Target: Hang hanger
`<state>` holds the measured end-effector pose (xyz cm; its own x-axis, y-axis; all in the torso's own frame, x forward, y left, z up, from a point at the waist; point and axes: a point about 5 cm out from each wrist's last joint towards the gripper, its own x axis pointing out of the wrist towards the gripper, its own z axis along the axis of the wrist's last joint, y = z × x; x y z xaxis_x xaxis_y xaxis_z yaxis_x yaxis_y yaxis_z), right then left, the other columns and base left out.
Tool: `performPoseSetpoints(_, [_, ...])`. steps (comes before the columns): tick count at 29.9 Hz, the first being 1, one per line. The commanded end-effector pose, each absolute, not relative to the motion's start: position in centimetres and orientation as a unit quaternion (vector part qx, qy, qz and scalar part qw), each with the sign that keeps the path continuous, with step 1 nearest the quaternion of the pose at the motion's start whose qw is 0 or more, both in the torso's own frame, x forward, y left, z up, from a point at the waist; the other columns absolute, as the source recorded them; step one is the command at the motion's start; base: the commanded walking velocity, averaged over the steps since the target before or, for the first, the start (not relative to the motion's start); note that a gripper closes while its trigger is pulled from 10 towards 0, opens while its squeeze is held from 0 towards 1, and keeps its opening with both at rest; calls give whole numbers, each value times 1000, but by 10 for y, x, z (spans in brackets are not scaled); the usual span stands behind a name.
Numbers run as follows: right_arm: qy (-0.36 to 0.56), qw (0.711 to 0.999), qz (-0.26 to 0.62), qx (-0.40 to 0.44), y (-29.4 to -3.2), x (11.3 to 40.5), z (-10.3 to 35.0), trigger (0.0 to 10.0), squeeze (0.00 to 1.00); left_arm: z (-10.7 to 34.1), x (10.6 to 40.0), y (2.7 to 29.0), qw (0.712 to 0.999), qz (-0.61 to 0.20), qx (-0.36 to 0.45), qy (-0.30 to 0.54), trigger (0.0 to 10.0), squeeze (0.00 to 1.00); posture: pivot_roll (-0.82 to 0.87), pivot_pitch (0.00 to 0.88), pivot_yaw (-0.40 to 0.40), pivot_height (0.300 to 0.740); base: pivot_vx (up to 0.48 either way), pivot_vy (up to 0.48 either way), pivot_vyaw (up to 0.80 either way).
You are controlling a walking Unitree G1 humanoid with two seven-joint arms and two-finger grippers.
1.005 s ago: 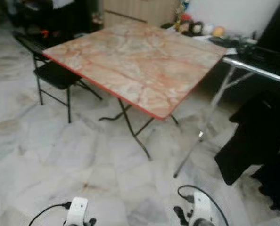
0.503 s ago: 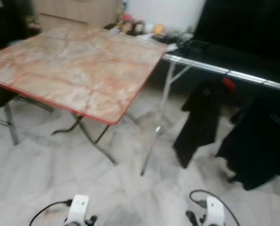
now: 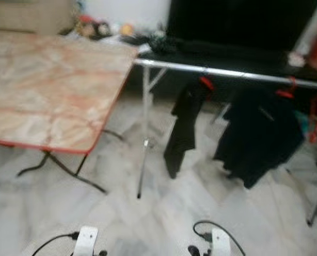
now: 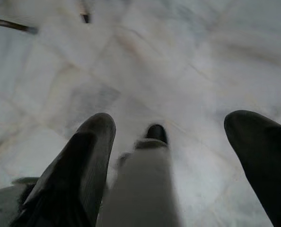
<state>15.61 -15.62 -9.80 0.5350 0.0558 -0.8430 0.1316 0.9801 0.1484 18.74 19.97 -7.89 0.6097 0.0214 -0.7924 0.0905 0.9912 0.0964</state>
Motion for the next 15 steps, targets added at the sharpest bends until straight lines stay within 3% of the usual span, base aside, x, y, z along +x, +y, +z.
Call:
performPoseSetpoints(1, [474,875,-26,96,-160,159,-96,10000,0,-82,181,204,889,-19,72,452,10000,0,19,0,-51,740,0,0,-744])
performPoseSetpoints(5, [472,876,-28,95,-165,160,-96,10000,0,-81,182,204,889,-18,72,451,10000,0,19,0,-50,740,0,0,-733])
performPoseSetpoints(12, [466,879,-43,95,-193,152,-95,10000,0,-81,183,204,890,-20,73,450,10000,0,18,0,-49,740,0,0,0])
performPoseSetpoints(15, [465,879,-44,96,-193,152,-95,10000,0,-81,183,204,889,-19,73,451,10000,0,18,0,-49,740,0,-310,0])
